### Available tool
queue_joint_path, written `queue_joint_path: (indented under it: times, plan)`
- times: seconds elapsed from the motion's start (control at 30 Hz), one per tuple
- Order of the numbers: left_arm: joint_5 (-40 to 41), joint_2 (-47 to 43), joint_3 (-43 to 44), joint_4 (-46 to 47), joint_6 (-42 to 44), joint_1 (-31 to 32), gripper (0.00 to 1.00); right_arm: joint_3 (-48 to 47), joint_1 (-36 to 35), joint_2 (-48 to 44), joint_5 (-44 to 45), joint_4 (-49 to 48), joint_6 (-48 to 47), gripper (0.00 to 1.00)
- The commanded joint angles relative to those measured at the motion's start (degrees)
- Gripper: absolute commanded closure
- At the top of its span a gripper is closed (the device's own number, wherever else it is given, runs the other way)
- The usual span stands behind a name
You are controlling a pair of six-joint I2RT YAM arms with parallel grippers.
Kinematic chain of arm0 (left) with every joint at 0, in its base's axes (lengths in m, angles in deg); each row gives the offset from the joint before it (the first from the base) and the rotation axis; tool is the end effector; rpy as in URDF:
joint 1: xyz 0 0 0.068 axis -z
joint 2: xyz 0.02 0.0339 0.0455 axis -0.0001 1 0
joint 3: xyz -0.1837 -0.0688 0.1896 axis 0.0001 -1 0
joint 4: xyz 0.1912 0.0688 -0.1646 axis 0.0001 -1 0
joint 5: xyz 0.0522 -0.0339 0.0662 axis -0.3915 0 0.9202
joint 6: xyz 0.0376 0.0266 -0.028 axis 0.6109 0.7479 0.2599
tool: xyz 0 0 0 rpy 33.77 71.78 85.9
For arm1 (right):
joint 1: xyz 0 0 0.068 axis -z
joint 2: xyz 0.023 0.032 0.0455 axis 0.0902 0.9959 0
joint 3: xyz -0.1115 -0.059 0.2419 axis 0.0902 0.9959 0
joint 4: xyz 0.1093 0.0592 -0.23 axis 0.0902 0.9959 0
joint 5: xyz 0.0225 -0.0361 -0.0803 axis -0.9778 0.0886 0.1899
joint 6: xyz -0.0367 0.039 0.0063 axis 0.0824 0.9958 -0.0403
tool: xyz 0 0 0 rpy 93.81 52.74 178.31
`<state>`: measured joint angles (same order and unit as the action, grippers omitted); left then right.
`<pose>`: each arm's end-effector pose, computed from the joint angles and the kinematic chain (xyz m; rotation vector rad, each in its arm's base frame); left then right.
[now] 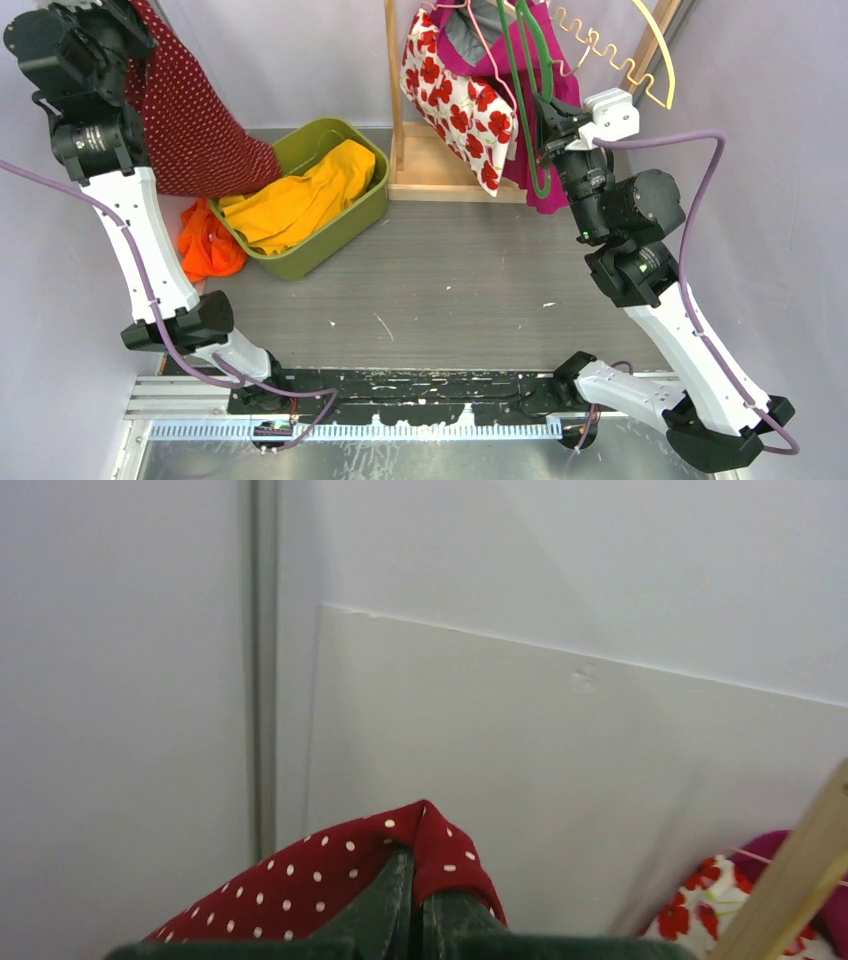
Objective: Remove the skirt from the hanger
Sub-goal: Place the skirt in the bin.
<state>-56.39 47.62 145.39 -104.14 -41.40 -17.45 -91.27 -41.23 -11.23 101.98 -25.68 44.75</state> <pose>0.2667 0.0787 0.6200 -0.2240 1.2629 -0.0282 0.1408 0.0917 0.5306 -0.3046 1.0699 0.1294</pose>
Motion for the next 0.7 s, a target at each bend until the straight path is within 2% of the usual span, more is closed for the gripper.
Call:
queue_joint_path:
  times: [0.0,0.13,0.27,0.4,0.53,0.67]
  plan:
    - [-15.13,-3.69,-7.29,11.93,-9.09,-0.29,0.98,0.32,-0.27,-0.9,0.85,-4.22,0.06,1.0]
    - [-24.96,-5.67,-13.58,17.06,-15.45,0.09,0.98,2.52,-0.28,-1.6,1.4,-5.57,1.09,1.0]
    - [-28.75,-7.56,-15.88,16.09,-16.29,2.03,1.0,3.28,-0.26,-1.73,1.41,-5.79,2.01,1.0]
    - [-31.52,-11.2,-21.93,18.25,-19.51,4.91,1.0,3.88,-0.3,-1.82,1.42,-6.42,2.04,1.0]
    - [-34.69,-14.39,-32.07,23.57,-24.08,12.77,1.0,4.42,-0.28,-1.97,1.36,-7.28,2.13,1.0]
    - [-34.15,-16.86,-40.88,25.19,-23.24,21.72,1.0,4.37,-0.26,-1.98,1.73,-7.02,1.34,1.0]
